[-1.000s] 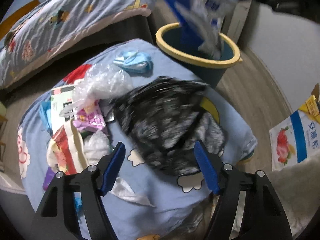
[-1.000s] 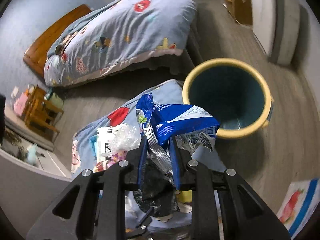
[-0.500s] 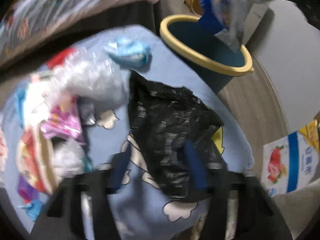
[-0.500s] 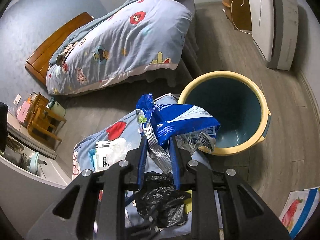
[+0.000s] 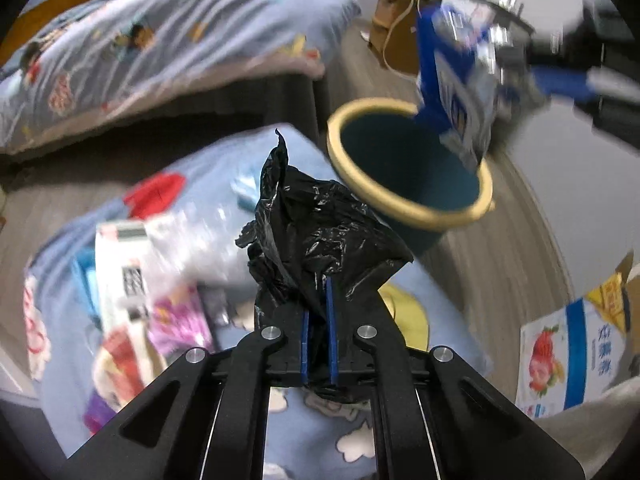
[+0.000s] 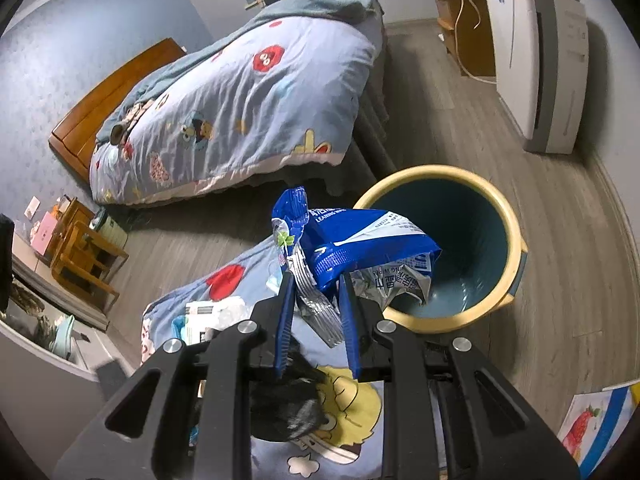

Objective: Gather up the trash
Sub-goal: 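Grasp the black plastic bag with the left gripper and lift it, then carry both items over the bin and open both grippers to drop them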

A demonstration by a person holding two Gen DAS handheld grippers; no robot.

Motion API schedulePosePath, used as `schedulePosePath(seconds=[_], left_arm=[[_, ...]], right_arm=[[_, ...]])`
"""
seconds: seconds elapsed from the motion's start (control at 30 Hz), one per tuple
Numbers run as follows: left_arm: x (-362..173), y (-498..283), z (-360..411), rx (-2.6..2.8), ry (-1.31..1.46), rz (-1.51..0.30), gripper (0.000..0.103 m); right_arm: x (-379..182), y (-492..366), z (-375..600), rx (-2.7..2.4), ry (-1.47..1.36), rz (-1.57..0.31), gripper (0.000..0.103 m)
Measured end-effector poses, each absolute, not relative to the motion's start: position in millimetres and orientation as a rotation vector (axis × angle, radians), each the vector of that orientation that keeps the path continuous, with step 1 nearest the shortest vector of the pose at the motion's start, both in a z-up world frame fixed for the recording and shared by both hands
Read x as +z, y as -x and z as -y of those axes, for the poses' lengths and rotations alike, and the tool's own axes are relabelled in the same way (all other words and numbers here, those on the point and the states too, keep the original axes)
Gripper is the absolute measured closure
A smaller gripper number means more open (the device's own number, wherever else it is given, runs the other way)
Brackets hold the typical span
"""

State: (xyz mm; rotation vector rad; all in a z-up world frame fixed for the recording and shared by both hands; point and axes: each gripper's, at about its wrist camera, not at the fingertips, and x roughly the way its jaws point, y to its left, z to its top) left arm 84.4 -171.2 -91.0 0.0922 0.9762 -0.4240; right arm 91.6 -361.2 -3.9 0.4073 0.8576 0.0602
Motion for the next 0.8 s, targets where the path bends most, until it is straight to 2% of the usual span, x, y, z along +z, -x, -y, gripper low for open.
schedulePosePath(seconds=[0.43,0.8], left_arm=[[-49,-127,211,-0.428,-0.174,-0.87,0.095],[-52,-150,284,-0.505,-0.292,-0.806,0.095]], right_arm=[[-24,-111,445,-0.074,-0.507,-0.796,0.081],[-57,-129,498,-0.098,-0.531,-0.81,0.081]])
